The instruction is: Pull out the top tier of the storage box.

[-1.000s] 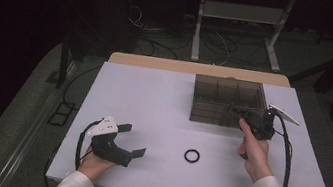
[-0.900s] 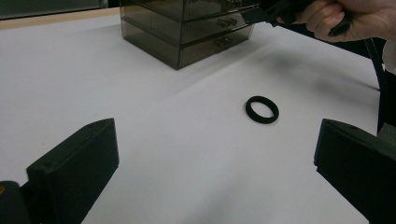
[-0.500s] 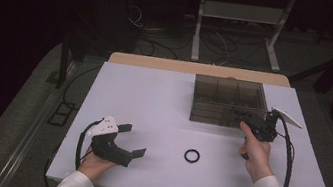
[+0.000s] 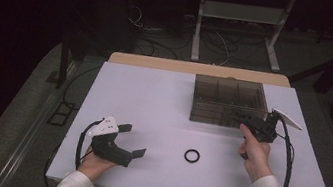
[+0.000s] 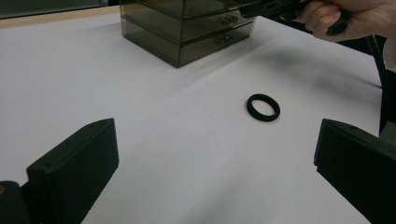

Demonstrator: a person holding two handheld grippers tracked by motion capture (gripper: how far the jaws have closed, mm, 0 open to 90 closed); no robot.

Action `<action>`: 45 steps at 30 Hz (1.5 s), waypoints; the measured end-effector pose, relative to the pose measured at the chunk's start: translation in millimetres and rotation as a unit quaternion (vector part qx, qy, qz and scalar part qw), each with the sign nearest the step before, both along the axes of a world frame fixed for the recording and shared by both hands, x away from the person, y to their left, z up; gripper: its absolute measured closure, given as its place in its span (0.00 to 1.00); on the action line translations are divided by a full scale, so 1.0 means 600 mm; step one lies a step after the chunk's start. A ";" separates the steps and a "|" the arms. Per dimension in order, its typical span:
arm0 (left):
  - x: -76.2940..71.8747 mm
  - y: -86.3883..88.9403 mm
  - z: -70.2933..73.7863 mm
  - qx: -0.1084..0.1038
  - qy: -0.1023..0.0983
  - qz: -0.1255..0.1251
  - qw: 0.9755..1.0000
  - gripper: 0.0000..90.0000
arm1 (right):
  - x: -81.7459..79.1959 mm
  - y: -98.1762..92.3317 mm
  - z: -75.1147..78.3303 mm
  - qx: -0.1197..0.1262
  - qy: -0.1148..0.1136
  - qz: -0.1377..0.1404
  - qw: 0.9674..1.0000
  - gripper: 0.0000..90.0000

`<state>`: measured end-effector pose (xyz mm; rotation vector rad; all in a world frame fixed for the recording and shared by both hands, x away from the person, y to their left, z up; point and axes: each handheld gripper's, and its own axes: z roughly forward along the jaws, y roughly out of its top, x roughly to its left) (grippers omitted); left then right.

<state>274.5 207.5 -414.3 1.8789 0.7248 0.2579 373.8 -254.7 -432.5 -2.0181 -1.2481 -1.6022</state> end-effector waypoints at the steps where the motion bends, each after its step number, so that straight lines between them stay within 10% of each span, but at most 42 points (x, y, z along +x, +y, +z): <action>1: 0.000 0.000 0.000 0.000 0.000 0.000 1.000 0.00 | 0.001 0.001 -0.001 0.000 0.003 -0.001 1.000 0.72; 45: 0.001 -0.001 -0.001 0.004 0.000 -0.002 1.000 0.00 | -0.015 0.016 0.002 0.028 0.007 -0.048 0.998 0.88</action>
